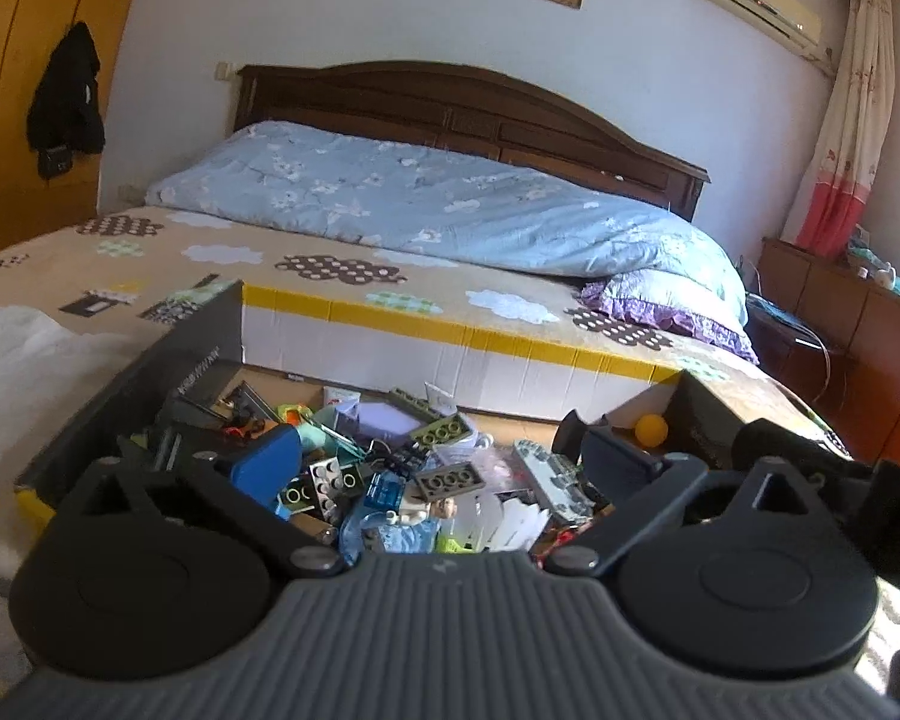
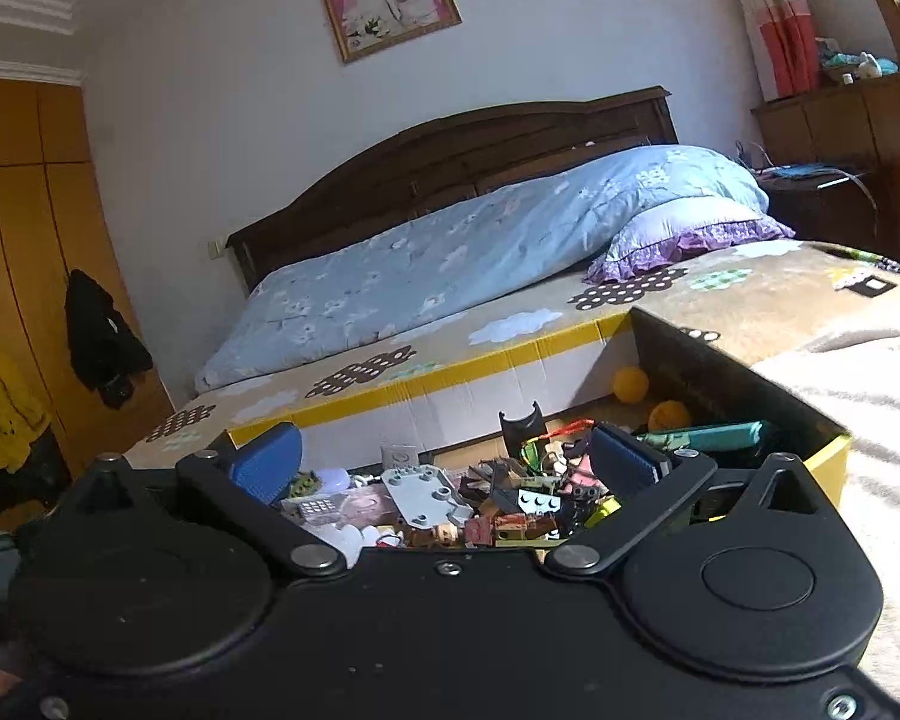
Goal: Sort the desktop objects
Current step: 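Lower into the box and open both grippers, releasing the pieces, then withdraw both open grippers from the box back over the pile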
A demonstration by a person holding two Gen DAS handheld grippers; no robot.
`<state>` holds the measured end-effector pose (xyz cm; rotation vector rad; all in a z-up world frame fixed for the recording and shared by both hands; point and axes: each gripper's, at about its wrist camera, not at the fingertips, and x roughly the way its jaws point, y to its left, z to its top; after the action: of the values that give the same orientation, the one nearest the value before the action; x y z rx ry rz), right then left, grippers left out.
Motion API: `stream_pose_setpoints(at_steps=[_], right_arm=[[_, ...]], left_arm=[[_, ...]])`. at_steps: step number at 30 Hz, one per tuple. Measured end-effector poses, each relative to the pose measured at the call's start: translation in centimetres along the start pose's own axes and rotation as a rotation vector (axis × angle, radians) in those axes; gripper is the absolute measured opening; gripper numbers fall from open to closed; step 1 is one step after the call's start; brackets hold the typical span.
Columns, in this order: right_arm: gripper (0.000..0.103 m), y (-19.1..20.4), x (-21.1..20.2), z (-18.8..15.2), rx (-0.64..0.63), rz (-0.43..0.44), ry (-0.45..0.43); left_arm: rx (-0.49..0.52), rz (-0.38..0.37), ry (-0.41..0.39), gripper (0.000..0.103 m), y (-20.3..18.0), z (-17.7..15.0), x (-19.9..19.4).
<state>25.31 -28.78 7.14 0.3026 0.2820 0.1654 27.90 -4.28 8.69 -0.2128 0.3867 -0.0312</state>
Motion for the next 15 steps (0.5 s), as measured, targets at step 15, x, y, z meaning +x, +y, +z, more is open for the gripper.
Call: stream_pose_setpoints(at_steps=[15], right_arm=[[0.103,1.7,-13.7,3.9,-0.058,0.028,-0.005]], left_arm=[[0.138,-0.042,-0.033,0.103,-2.4,1.0,-11.7]])
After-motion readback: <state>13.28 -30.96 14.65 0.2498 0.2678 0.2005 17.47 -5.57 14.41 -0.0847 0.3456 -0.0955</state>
